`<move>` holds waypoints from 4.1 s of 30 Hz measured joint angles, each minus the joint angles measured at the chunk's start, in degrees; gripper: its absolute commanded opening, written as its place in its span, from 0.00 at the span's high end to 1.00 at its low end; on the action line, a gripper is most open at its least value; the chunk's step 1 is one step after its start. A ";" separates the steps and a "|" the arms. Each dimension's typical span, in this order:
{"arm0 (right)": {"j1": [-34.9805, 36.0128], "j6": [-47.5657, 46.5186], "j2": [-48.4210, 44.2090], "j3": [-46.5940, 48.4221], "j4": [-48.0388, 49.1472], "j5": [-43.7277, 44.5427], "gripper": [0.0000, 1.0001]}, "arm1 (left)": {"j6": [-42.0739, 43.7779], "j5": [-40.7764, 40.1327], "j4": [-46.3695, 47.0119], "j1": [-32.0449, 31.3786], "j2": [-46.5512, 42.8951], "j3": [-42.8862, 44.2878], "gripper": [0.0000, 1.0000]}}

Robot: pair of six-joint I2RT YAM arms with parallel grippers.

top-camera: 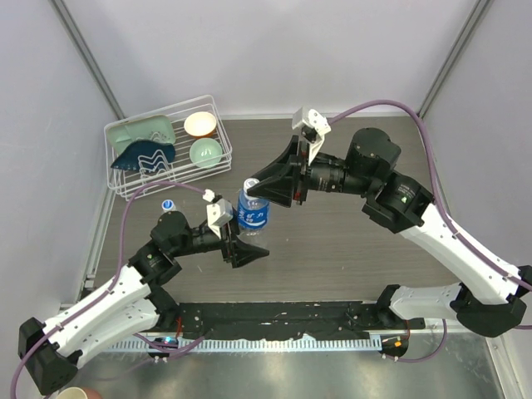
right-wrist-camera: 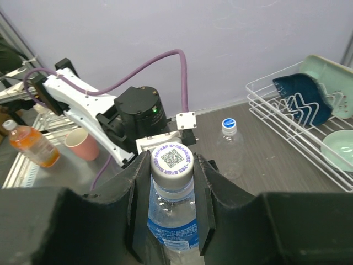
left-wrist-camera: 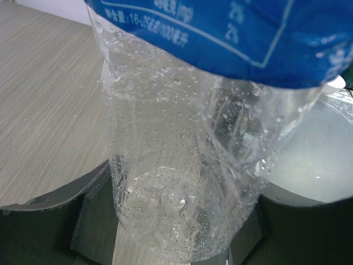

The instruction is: Screw on the bottle caps

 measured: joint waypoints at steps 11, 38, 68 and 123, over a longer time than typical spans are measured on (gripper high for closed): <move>4.04 -5.14 -0.13 -0.17 -0.04 9.29 0.94 | -0.37 -0.83 0.94 1.22 0.48 -0.07 1.00; 14.05 -2.08 1.81 -0.04 -2.47 38.91 0.98 | 1.70 -4.13 0.09 3.06 3.39 0.20 1.00; 24.65 1.60 5.60 4.50 -10.82 66.12 0.42 | 4.44 -11.61 2.51 4.33 3.78 0.50 1.00; -6.45 -13.49 12.17 25.59 -19.23 -32.09 0.24 | 4.31 13.79 8.00 -0.09 5.01 1.05 1.00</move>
